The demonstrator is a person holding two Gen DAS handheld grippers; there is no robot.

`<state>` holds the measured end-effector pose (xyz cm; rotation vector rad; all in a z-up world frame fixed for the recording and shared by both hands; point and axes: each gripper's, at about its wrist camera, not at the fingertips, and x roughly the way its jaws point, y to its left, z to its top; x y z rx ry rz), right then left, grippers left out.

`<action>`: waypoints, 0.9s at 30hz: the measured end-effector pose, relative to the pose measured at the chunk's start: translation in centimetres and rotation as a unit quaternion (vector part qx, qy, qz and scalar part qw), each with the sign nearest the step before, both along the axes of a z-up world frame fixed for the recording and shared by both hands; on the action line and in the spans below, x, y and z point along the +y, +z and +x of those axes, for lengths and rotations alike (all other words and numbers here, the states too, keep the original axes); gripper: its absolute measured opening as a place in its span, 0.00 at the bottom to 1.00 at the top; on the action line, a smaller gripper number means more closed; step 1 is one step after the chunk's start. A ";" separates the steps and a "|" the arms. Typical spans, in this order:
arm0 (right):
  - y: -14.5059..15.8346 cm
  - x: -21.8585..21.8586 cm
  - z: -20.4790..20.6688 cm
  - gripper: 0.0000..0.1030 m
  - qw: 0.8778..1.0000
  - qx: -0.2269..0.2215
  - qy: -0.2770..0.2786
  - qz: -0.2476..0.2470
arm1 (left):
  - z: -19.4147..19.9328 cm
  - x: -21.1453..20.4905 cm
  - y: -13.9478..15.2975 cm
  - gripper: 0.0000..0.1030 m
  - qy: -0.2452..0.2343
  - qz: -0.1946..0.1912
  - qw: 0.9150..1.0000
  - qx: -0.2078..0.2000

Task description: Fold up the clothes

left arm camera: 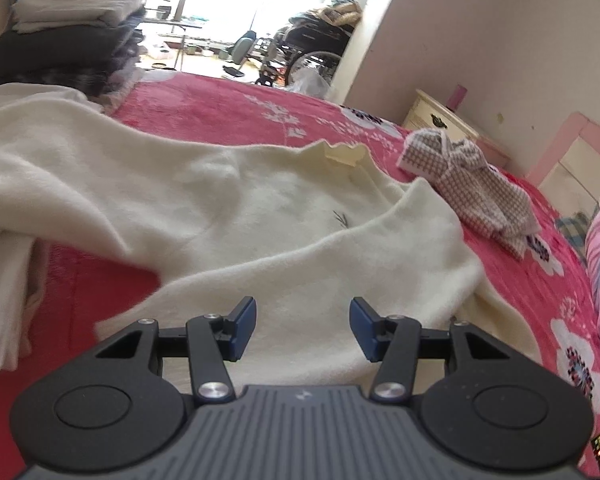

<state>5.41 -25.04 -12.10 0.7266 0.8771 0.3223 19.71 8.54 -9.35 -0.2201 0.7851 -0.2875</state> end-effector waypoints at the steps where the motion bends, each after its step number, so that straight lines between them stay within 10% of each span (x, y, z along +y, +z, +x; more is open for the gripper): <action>1: -0.2 0.0 0.2 0.62 1.000 0.001 0.001 -0.003 | 0.1 -0.4 -0.1 0.52 -0.007 0.003 1.000 -0.001; 13: 1.2 -1.9 3.4 0.62 0.988 -0.083 -0.022 -0.129 | 0.8 -8.3 -1.0 0.66 -0.153 0.063 0.985 -0.043; 20: 0.8 -1.3 10.4 0.61 0.920 -0.170 0.008 -0.353 | 0.8 -13.7 -2.9 0.67 -0.217 0.154 0.960 -0.090; 27: -3.8 0.5 18.8 0.60 0.867 -0.142 0.094 -0.467 | 1.9 -14.8 -3.4 0.67 -0.222 0.141 0.961 -0.086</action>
